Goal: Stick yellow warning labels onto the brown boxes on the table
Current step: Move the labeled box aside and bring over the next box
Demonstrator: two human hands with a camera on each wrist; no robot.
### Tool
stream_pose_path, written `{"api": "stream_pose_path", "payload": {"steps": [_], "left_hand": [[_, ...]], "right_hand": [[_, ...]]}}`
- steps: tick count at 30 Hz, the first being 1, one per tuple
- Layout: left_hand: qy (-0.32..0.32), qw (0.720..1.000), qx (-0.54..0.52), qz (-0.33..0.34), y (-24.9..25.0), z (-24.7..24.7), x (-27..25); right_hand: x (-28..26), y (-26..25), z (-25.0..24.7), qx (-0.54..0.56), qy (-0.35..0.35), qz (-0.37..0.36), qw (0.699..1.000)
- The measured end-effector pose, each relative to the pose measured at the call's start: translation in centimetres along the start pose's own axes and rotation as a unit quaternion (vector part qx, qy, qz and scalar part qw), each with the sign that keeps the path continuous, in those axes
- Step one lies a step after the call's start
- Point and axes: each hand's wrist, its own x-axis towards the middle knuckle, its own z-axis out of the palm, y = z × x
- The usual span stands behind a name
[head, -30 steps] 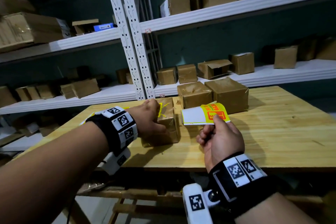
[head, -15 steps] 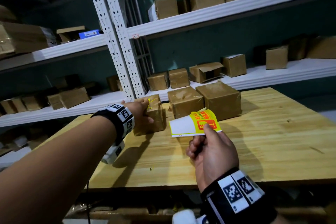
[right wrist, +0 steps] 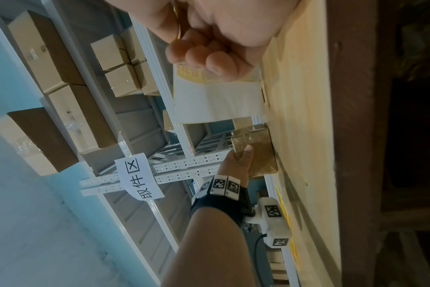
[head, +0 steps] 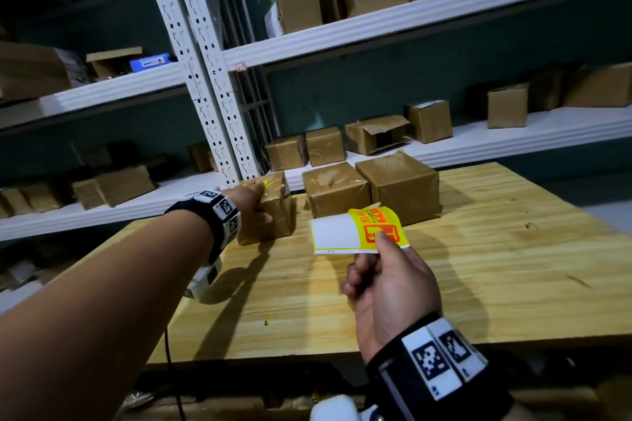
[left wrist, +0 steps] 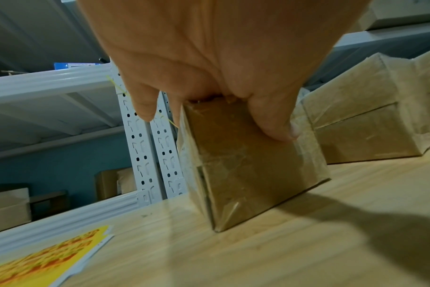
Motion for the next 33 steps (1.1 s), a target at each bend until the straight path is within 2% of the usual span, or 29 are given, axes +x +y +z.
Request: {"api": "stream_pose_path", "payload": {"steps": [2, 7, 9, 12, 16, 18, 21, 22, 25, 28, 30, 33], "left_hand": [[0.005, 1.000, -0.022, -0.017, -0.1, 0.3, -0.2], [-0.002, 0.998, -0.052, -0.020, -0.9, 1.1, 0.3], [-0.003, 0.999, -0.048, -0.022, -0.9, 1.0, 0.3], [-0.002, 0.999, -0.033, -0.022, -0.6, 0.5, -0.1], [0.008, 1.000, -0.005, -0.009, 0.2, -0.3, -0.8], [0.041, 0.999, -0.009, 0.004, 1.1, -0.3, -1.4], [0.148, 0.985, -0.071, 0.056, 3.6, -1.4, -2.8], [0.166, 0.980, -0.078, 0.079, 4.7, -1.7, -3.2], [0.128, 0.981, -0.081, 0.123, 8.3, -2.9, -4.3], [0.091, 0.985, -0.059, 0.133, 10.4, -3.6, -4.3], [0.087, 0.986, -0.039, 0.137, 10.3, -3.7, -4.0], [0.072, 0.986, -0.063, 0.135, 9.6, -4.1, -3.7]], "right_hand": [[0.1, -1.3, -0.4, 0.009, 0.004, 0.005, 1.000], [2.6, -6.8, -2.1, -0.060, 0.006, -0.093, 0.994], [3.8, -8.3, -3.1, -0.094, 0.014, -0.100, 0.990], [4.5, -8.7, -4.7, -0.120, 0.020, -0.087, 0.989], [4.7, -8.1, -5.1, -0.144, 0.007, -0.112, 0.983], [5.0, -7.9, -5.0, -0.158, 0.013, -0.111, 0.981], [5.3, -8.1, -5.0, -0.153, 0.021, -0.105, 0.982], [5.3, -8.1, -5.0, -0.152, 0.023, -0.101, 0.983], [5.3, -8.1, -4.8, -0.156, 0.029, -0.096, 0.983], [5.2, -8.2, -4.8, -0.161, 0.031, -0.096, 0.982], [5.2, -8.2, -4.8, -0.162, 0.032, -0.097, 0.982], [5.0, -8.3, -4.7, -0.172, 0.036, -0.097, 0.980]]}}
